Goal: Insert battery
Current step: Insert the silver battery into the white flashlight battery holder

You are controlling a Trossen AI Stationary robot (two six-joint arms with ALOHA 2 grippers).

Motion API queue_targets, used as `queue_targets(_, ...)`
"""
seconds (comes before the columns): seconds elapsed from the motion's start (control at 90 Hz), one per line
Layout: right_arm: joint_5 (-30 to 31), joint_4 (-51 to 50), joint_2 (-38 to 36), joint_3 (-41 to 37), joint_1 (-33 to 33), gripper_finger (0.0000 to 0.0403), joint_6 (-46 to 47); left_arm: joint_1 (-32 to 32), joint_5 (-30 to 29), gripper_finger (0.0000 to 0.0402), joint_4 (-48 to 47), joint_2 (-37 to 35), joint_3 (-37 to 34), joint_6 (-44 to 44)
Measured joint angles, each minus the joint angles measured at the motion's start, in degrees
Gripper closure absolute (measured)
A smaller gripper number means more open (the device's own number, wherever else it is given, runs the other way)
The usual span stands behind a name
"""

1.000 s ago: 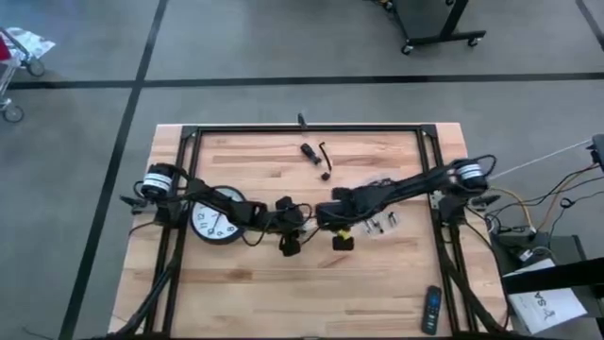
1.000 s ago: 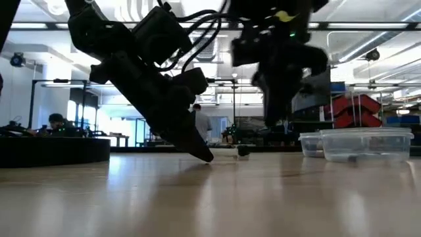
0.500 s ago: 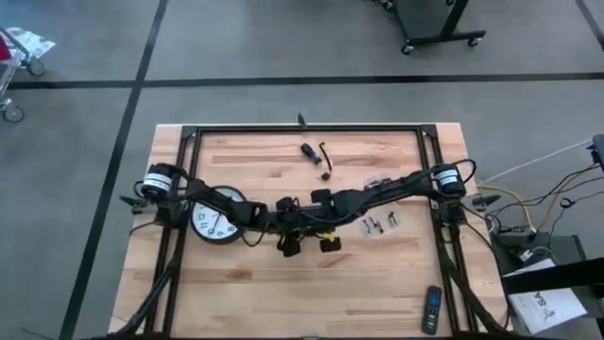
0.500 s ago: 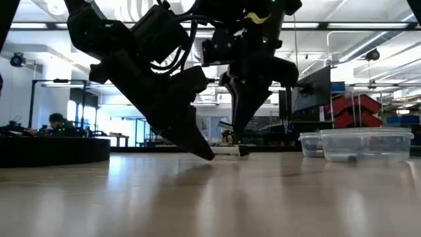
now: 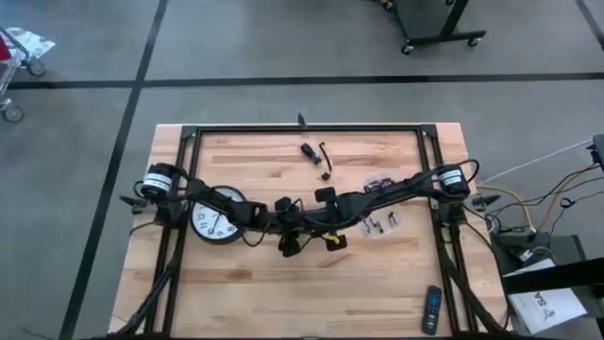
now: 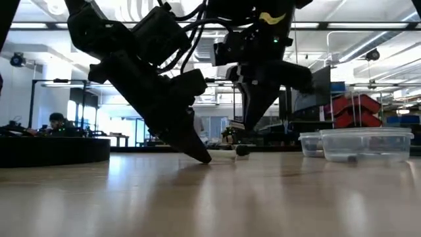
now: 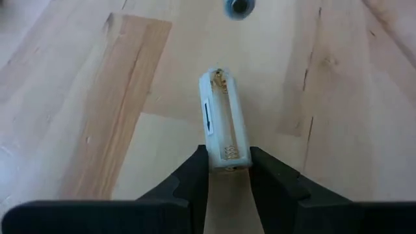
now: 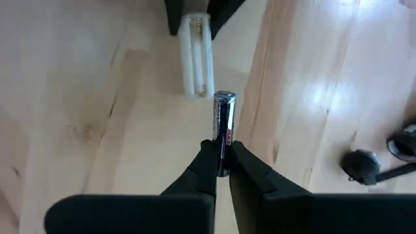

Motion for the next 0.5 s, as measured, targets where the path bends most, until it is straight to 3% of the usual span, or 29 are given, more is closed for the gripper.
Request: queue_targets(0.5,0.11,3.07,-8.52,-8.92,1.05,0.0400,7.52,0.00,-0.02,0.0314,-0.22,-0.02,0.00,-0.15)
